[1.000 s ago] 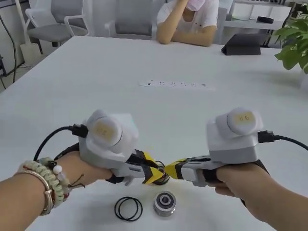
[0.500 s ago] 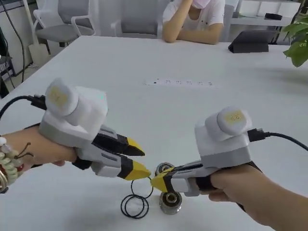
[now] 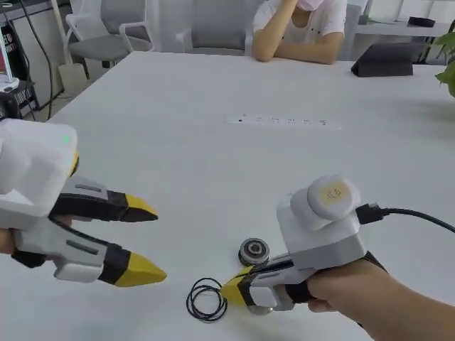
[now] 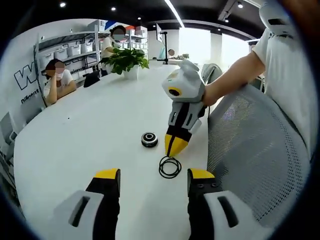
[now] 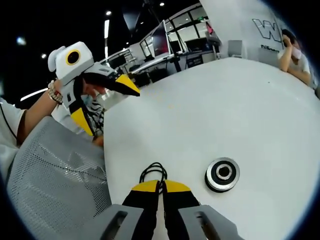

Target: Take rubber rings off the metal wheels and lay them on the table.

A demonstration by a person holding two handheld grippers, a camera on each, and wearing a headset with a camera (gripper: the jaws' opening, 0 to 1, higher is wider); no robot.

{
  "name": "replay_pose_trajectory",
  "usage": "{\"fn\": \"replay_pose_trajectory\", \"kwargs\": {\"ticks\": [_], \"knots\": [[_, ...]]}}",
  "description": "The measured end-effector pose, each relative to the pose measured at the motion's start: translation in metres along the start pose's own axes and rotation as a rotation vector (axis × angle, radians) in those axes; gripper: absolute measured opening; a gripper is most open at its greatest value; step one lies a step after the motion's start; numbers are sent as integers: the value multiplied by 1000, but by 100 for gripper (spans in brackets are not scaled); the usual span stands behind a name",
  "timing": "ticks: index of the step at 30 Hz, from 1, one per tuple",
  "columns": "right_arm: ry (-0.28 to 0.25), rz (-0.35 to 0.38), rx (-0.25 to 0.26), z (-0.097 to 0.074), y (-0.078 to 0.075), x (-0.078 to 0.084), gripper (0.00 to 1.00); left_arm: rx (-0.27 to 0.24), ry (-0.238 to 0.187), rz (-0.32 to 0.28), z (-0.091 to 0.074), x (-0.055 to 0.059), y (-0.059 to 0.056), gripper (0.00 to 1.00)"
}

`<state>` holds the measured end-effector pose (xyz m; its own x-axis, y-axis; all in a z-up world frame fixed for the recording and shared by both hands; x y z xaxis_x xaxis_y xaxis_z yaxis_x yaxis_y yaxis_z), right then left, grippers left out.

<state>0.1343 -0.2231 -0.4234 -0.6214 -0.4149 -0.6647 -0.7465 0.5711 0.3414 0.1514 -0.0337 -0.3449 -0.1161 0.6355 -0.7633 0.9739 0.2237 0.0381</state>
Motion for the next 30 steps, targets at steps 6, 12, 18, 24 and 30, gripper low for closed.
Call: {"fn": "replay_pose_trajectory", "kwargs": {"ticks": [6,12,18,24,30], "knots": [[-7,-26,32,-1,-1,-4,9,-7,-7,-40,-5,15,-14,56],[-34,-22,47,-8,-8,-8,9,-16,-6,-78,-1,21,-16,56],[-106,-6,88,-23,-21,-16,9,-8,-21,-55,2,6,-10,56],[-172,47,148,-40,-42,-17,10,-1,-51,-2,9,-21,6,55],[-178,79,192,-47,-56,-9,11,7,-102,51,25,-52,21,53]]}}
Point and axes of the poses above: the centre of the closed fingertips' face, and the gripper's own axes: z roughly forward along the fingers, y roughly to its left, x roughly out of its underside, the point moved 8 cm from there along -z, roughly backward along the fingers, and after that the axes turned 4 degrees about y, right-handed, at the moved point
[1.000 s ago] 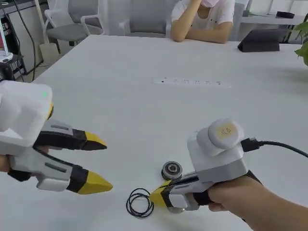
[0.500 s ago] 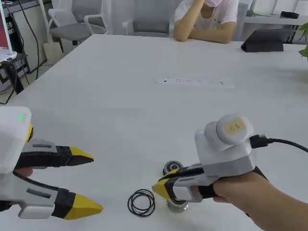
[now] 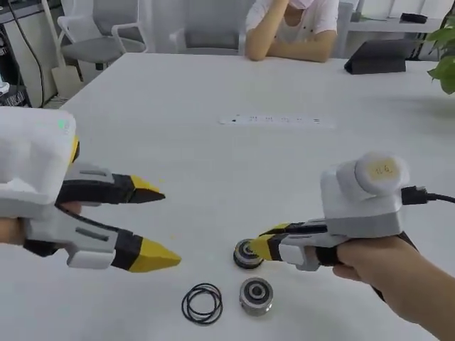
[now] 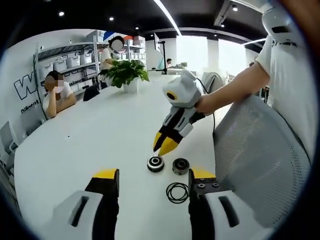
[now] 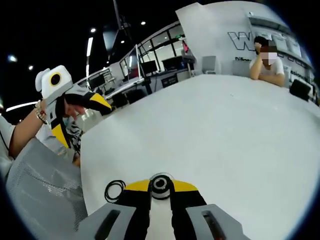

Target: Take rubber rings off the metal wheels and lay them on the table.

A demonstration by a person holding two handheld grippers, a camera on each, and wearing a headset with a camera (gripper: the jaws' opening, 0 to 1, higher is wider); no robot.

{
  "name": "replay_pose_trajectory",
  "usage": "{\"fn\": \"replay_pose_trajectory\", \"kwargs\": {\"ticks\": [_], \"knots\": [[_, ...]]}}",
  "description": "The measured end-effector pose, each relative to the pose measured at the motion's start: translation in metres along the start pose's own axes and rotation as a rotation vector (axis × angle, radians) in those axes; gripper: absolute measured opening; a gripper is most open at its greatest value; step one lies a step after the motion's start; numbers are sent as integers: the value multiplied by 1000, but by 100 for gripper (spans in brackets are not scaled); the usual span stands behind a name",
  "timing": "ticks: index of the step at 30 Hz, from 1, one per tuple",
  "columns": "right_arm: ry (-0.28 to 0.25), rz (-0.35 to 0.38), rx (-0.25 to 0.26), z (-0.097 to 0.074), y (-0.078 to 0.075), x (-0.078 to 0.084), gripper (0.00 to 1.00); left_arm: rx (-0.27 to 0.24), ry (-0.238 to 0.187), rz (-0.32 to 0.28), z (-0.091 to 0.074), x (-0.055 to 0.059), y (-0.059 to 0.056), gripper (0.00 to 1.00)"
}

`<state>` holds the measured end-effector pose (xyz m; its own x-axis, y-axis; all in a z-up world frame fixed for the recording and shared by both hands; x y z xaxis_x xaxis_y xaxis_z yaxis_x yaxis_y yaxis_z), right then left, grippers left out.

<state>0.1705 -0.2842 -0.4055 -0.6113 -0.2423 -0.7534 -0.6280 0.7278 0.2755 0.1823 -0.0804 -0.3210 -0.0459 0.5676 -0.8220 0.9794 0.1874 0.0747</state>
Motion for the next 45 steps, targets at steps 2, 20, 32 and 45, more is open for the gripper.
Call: {"fn": "replay_pose_trajectory", "kwargs": {"ticks": [2,20,32,45], "knots": [[4,1,9,0,-4,3,11,1,-18,11,9,-9,5,52],[69,-33,-17,6,-3,20,18,-6,13,34,98,1,2,25],[81,-91,-5,11,0,24,18,-8,42,-13,119,20,-4,15],[80,-112,10,14,0,24,13,19,68,-68,126,28,-8,11]]}}
Point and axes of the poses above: the centre of the closed fingertips' face, and the gripper's own axes: z roughly forward along the fingers, y roughly to its left, x roughly out of its underside, the point moved 8 cm from there along -z, roughly backward along the fingers, and after that the axes turned 4 degrees about y, right-handed, at the moved point
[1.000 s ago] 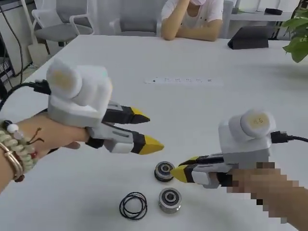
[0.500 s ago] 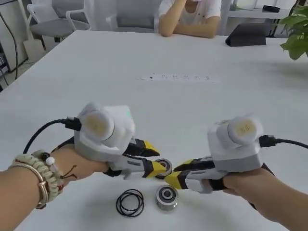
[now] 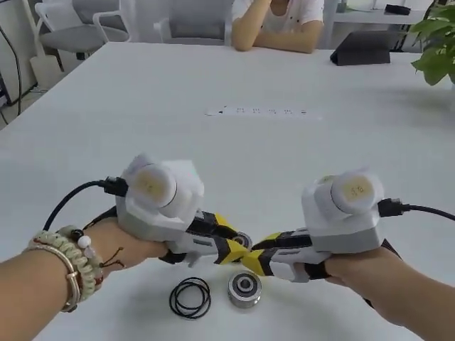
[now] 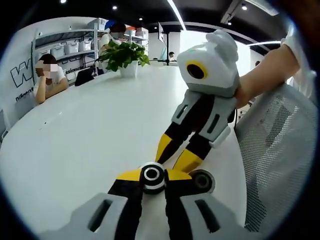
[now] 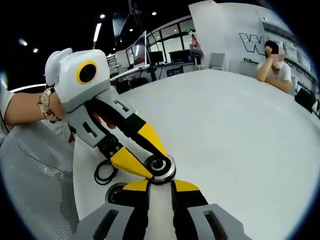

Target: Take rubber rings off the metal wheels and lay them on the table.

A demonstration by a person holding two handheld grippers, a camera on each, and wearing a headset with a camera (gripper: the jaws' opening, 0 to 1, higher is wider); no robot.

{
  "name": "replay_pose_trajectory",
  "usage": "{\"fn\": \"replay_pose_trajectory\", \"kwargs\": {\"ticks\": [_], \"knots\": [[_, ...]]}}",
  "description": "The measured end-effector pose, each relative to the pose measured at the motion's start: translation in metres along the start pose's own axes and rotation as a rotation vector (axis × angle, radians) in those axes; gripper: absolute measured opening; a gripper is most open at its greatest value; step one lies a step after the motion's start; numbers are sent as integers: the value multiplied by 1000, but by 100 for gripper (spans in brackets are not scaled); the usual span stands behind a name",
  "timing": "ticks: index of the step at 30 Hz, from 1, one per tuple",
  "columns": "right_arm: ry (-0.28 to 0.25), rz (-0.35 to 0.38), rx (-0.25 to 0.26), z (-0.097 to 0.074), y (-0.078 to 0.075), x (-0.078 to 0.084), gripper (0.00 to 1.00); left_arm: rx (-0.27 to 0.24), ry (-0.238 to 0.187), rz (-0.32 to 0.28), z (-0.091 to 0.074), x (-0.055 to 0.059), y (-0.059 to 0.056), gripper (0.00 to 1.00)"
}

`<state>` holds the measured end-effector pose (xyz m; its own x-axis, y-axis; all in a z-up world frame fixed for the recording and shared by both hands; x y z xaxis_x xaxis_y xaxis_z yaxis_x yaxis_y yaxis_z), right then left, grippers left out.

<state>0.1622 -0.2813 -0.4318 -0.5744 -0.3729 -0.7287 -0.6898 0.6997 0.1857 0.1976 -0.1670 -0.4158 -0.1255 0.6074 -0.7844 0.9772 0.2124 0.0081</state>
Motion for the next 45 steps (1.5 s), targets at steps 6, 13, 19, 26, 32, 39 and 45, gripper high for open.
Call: {"fn": "replay_pose_trajectory", "kwargs": {"ticks": [6,13,19,26,32,39,45], "knots": [[-1,-26,0,-1,0,-1,7,-18,-4,-3,-2,2,3,7],[9,2,40,-2,-5,0,0,-9,-5,0,-3,2,2,7],[-19,121,52,-6,-9,-2,0,-17,0,6,-4,3,3,7],[-82,222,13,-11,-10,-8,0,-22,0,15,-4,3,2,7],[-57,254,14,-10,-5,-14,0,-30,4,36,-4,2,1,7],[-63,239,-8,-9,2,-19,0,-29,2,37,-4,3,1,7],[-73,142,-14,-5,9,-28,0,-34,2,24,-4,2,2,7]]}}
Point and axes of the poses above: the centre of the closed fingertips' face, and the gripper's own axes: z roughly forward along the fingers, y roughly to its left, x roughly out of its underside, the point moved 8 cm from there along -z, roughly backward along the fingers, and after that the axes turned 4 degrees about y, right-handed, at the moved point
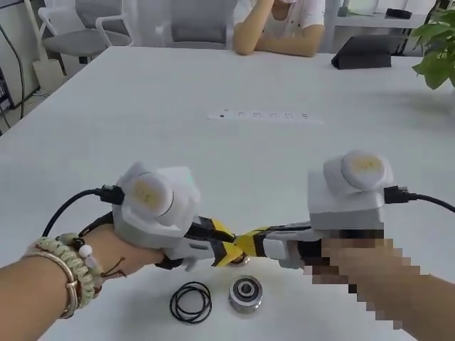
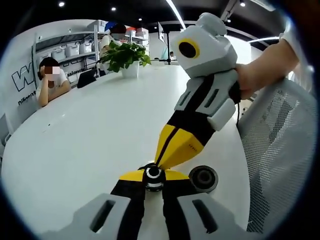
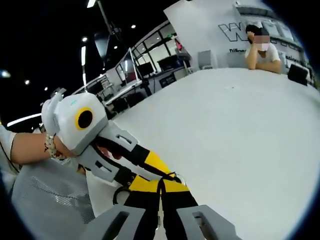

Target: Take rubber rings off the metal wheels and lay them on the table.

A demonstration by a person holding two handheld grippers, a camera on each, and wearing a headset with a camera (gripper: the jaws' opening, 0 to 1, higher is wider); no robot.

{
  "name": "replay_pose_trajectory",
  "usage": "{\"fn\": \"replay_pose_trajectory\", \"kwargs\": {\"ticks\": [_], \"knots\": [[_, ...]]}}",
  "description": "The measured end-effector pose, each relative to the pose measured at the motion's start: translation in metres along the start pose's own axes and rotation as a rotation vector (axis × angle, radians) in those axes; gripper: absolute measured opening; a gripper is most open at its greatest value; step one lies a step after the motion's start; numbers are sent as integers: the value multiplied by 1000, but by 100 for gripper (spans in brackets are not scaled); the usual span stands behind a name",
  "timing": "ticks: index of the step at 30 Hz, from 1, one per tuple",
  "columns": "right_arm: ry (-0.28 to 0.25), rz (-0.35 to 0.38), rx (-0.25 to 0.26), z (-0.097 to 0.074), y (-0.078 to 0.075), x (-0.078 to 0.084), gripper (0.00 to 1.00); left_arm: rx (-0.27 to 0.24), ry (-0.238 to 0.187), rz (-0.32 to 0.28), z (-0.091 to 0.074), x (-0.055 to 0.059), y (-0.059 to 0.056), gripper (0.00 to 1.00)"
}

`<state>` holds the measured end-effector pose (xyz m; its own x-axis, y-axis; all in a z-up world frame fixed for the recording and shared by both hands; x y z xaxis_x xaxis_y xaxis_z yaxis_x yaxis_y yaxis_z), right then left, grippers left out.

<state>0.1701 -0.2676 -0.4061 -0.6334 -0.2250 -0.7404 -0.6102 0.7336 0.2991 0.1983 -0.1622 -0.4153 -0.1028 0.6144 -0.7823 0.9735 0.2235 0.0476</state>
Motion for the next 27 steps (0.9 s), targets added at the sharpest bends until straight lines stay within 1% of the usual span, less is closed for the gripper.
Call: {"fn": "replay_pose_trajectory", "kwargs": {"ticks": [1,2,3,4,5,6,7,8,9,10,12,14,15,18,20,23,25,26,27], "knots": [[13,22,2,0,0,2,0,-1,0,8,0,0,0,7],[4,58,-11,0,-1,1,0,3,6,26,-1,-1,0,7],[2,74,-11,-1,-2,1,0,7,15,18,-1,-2,0,7],[1,70,-6,-1,-3,1,0,10,28,16,-1,-3,0,8],[-2,68,-5,-3,-3,1,0,11,29,23,-3,-4,-1,7],[-12,78,-12,-3,-3,-1,0,29,24,37,-5,-5,-2,5],[-19,91,-22,-3,-2,-2,0,54,20,34,-7,-7,-3,2],[-20,98,-23,-3,-2,-3,0,68,14,27,-10,-8,-5,0],[-20,97,-23,-3,-2,-3,0,70,13,28,-12,-8,-5,0],[-14,81,-23,-3,0,-3,0,94,11,40,-20,-11,-6,3],[-4,62,-25,-3,2,-4,0,129,11,31,-28,-13,-9,17],[-2,66,-48,-2,6,-4,0,152,2,54,-38,-16,-11,29],[-3,69,-58,-2,8,-5,0,155,1,66,-42,-18,-12,30],[4,61,-89,0,15,-6,0,157,9,91,-54,-19,-12,29],[9,62,-122,1,22,-6,0,158,11,100,-64,-18,-13,33],[15,54,-162,2,32,-7,0,151,4,103,-81,-14,-16,40],[20,53,-176,3,35,-6,0,142,-3,102,-87,-11,-17,42],[32,53,-197,5,39,-5,0,128,-9,93,-94,-7,-17,43],[39,53,-210,6,41,-5,0,119,-12,88,-98,-5,-17,44]]}}
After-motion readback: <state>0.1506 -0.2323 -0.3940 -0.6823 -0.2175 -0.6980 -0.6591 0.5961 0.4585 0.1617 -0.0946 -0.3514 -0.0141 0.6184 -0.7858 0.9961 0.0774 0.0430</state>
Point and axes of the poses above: the centre of the closed fingertips' face, and the gripper's own axes: z roughly forward along the fingers, y roughly to its left, x roughly out of its underside, the point moved 8 cm from there along -z, roughly backward along the fingers, and after that the axes turned 4 degrees about y, right-handed, at the moved point
